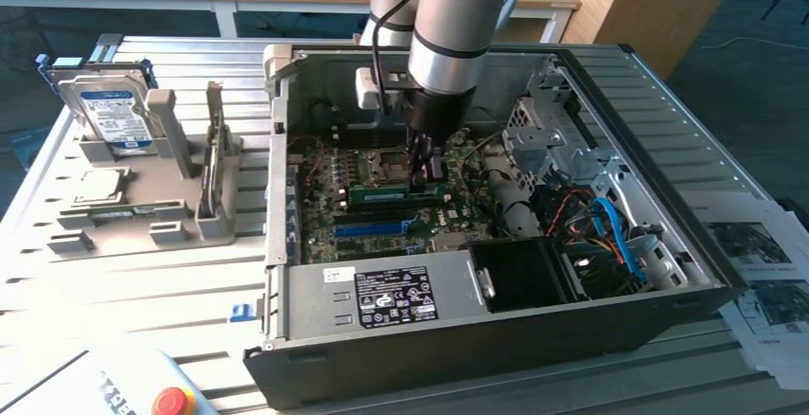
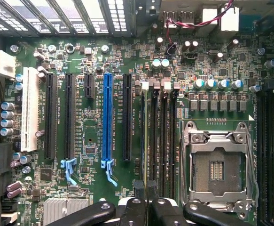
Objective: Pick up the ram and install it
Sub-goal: 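Insert the ram into the slot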
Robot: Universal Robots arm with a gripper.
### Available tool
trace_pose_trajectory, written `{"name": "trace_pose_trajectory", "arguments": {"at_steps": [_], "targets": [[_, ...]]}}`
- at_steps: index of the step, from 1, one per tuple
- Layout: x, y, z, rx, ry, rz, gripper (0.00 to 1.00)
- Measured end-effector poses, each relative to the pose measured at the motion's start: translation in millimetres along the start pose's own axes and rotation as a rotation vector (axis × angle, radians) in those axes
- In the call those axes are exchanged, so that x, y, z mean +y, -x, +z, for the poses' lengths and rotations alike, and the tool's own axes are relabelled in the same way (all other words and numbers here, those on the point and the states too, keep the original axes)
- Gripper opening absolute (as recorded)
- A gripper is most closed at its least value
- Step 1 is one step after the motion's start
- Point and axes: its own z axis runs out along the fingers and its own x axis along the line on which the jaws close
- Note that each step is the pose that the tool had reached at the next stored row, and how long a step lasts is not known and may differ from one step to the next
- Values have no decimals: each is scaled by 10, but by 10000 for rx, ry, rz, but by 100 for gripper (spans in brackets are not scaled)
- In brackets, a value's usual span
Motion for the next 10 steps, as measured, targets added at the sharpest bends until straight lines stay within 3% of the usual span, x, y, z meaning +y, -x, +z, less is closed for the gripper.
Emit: {"name": "trace_pose_trajectory", "arguments": {"at_steps": [10], "targets": [[9, 6, 0, 0, -29, -1, 12]]}}
